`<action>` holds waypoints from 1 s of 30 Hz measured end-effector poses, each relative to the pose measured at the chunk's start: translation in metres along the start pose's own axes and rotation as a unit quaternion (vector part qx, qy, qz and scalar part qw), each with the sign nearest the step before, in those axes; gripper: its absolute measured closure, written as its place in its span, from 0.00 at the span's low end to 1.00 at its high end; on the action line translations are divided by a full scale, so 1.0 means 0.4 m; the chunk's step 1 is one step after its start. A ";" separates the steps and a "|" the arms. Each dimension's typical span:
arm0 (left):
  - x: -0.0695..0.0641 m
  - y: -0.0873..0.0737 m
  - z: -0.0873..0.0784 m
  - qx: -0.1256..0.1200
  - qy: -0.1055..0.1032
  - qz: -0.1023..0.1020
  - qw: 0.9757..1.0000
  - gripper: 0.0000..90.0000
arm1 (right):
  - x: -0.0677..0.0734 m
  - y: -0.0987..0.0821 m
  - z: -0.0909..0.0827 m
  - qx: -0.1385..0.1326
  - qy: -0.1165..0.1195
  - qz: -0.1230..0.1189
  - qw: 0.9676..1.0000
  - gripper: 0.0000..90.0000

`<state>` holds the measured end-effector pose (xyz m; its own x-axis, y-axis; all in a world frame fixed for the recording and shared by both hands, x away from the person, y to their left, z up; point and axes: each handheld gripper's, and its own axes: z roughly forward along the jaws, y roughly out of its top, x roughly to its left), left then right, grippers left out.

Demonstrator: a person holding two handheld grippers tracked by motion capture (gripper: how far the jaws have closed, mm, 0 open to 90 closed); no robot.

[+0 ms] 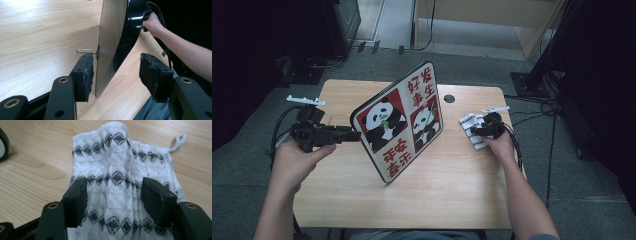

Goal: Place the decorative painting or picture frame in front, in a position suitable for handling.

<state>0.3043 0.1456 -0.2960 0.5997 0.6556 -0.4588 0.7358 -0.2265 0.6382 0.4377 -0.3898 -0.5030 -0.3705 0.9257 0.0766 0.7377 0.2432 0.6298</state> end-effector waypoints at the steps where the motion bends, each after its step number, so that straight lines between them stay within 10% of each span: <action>1: 0.001 -0.003 0.000 -0.002 -0.001 -0.002 1.000 0.50 | 0.002 -0.003 0.001 -0.004 -0.005 -0.006 1.000 0.47; 15: 0.008 -0.040 0.026 -0.013 -0.009 -0.005 1.000 0.49 | 0.017 -0.026 0.003 -0.034 -0.035 -0.018 0.999 0.60; 30: 0.010 -0.044 0.074 -0.017 -0.021 0.017 0.999 0.50 | 0.026 -0.020 -0.018 -0.006 0.003 -0.006 1.000 0.88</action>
<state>0.3032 0.1308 -0.3273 0.6370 0.6174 -0.4615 0.7043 -0.2230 0.6740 0.4240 -0.3839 -0.5017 -0.3831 0.9207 0.0744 0.7262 0.2504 0.6402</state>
